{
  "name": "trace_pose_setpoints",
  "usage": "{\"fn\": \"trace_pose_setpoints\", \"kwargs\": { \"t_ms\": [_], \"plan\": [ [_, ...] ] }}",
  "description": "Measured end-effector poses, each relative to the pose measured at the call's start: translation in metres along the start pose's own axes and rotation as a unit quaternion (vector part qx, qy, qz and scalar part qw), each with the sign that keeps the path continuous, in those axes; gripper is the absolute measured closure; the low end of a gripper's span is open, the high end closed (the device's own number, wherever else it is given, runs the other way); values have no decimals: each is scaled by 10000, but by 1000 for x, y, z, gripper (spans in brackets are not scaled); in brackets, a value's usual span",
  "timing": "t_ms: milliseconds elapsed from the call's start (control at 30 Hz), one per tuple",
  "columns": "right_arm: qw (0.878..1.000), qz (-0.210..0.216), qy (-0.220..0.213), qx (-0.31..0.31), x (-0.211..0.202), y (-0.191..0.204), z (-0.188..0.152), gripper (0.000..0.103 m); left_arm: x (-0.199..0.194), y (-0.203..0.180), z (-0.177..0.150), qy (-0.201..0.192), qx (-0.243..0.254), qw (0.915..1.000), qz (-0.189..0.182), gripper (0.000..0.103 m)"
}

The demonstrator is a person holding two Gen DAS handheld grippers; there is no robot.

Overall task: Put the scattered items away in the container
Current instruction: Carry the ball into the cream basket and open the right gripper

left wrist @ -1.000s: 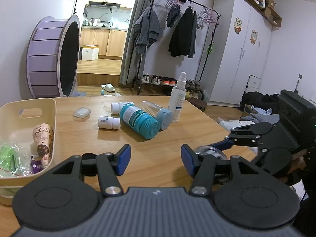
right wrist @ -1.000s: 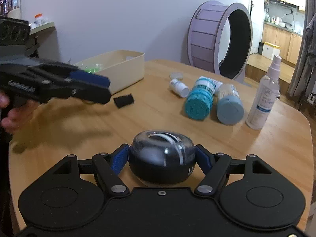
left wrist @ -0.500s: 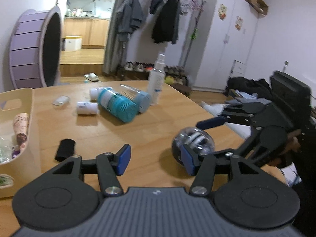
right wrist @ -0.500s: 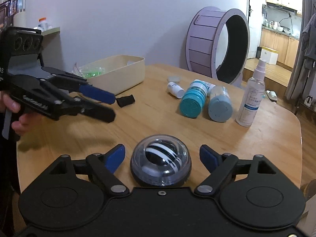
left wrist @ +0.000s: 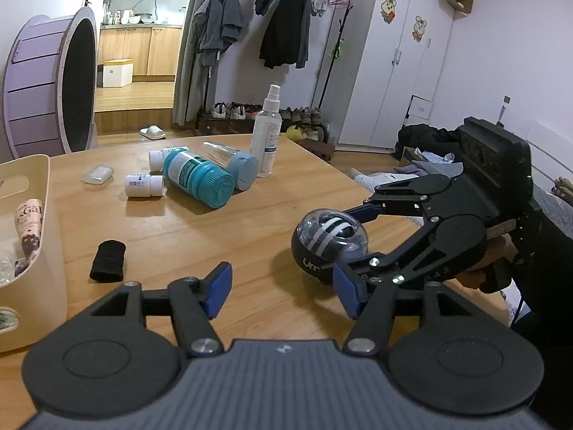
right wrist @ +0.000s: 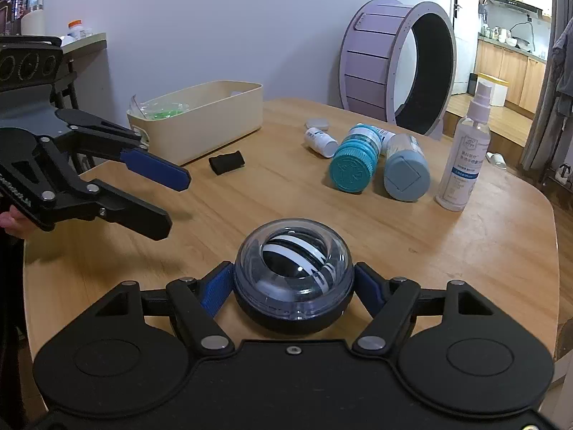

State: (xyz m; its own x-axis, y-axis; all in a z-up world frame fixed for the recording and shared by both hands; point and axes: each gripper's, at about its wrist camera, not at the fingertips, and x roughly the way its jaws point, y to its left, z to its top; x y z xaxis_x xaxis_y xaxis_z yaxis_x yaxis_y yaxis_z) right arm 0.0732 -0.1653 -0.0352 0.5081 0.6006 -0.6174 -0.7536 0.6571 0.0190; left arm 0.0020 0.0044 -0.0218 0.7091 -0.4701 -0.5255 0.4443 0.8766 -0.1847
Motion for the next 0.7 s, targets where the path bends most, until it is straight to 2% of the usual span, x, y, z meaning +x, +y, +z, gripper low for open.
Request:
{"fn": "trace_pose_setpoints", "kwargs": {
  "t_ms": [167,333,500,700],
  "plan": [
    [9993,-78,-73,349,3,-8,5,33,-10,2,0,-75,2,10000,54,41],
    [9968,-97,-487,621,-4,-10,20,33,-27,14,4,-197,-99,9994,263,41],
    [9943,-91,-819,671,-4,-1,50,33,-58,36,11,-477,-322,9956,734,41],
    [9924,-7,-1016,696,17,13,90,33,-94,73,16,-787,-846,9824,1469,40]
  ]
}}
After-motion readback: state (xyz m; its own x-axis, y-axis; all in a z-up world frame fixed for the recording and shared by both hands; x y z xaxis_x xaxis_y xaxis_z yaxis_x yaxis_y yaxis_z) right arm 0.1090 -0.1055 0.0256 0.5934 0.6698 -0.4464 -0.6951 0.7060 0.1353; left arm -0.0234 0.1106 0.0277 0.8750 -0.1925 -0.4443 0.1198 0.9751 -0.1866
